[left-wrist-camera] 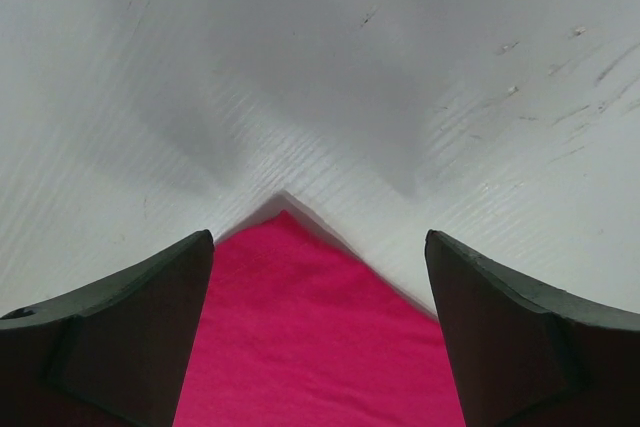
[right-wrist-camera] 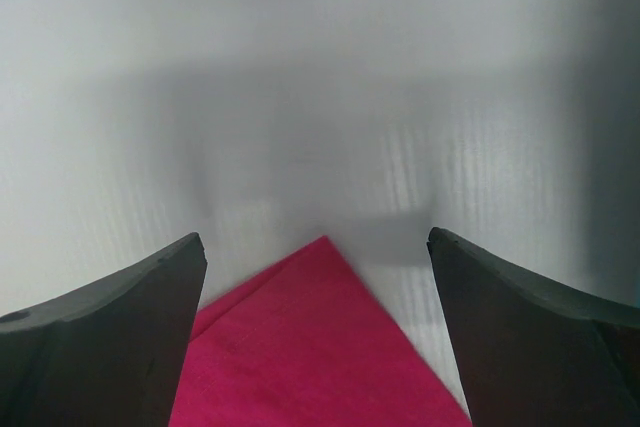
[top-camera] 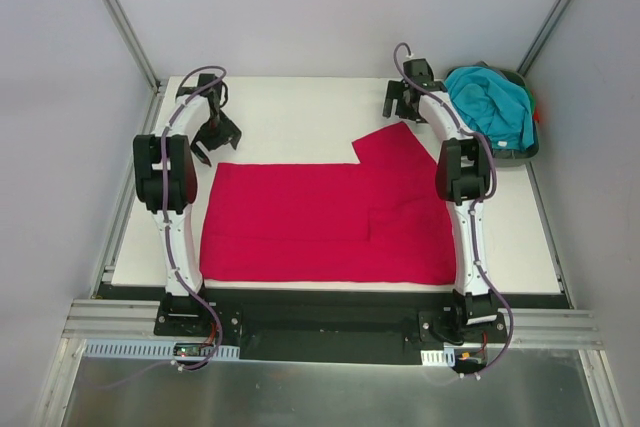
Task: Fold and stack the t-shirts
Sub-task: Grap the side of the flattened tshirt furthest away from the robot with both arms
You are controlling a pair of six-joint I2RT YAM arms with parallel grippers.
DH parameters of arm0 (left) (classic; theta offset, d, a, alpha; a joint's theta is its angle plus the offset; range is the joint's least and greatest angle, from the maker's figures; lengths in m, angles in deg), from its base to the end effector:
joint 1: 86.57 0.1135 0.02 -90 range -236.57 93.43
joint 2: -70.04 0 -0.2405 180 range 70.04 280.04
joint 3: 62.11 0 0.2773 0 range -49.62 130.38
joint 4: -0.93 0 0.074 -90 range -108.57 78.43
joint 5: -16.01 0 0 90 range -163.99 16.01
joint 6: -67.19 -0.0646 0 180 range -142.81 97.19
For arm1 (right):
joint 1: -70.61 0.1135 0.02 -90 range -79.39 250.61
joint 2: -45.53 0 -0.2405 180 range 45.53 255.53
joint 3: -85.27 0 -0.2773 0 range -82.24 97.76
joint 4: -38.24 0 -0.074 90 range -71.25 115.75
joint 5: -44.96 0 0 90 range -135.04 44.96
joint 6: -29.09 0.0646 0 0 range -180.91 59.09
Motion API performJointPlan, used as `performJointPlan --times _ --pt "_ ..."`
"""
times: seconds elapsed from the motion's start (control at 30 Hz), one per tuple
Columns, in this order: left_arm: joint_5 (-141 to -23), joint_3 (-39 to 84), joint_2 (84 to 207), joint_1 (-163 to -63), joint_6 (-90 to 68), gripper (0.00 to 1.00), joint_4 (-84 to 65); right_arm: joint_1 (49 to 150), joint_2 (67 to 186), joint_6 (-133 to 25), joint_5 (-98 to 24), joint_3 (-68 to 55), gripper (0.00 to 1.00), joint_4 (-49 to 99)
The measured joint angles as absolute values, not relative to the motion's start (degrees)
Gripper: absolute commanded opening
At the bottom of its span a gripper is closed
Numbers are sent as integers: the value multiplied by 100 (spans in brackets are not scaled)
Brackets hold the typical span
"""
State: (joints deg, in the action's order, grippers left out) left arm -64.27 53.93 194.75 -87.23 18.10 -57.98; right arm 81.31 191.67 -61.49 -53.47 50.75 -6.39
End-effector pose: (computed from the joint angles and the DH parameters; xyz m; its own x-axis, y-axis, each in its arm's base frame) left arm 0.4837 0.0053 0.1421 -0.6638 -0.6379 -0.3904 -0.6454 0.7524 -0.1318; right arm 0.5854 0.1010 0.1463 -0.6975 -0.1420 -0.7024 -0.0894 0.9898 -0.1113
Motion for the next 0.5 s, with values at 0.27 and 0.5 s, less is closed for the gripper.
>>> performJointPlan --times 0.27,0.5 --pt "-6526 5404 19807 -8645 1901 77 -5881 8240 19257 -6147 -5139 5130 83 -889" --pt "-6558 5406 19807 -8610 1978 72 -5897 8244 19257 -6171 -5146 5158 65 -1077"
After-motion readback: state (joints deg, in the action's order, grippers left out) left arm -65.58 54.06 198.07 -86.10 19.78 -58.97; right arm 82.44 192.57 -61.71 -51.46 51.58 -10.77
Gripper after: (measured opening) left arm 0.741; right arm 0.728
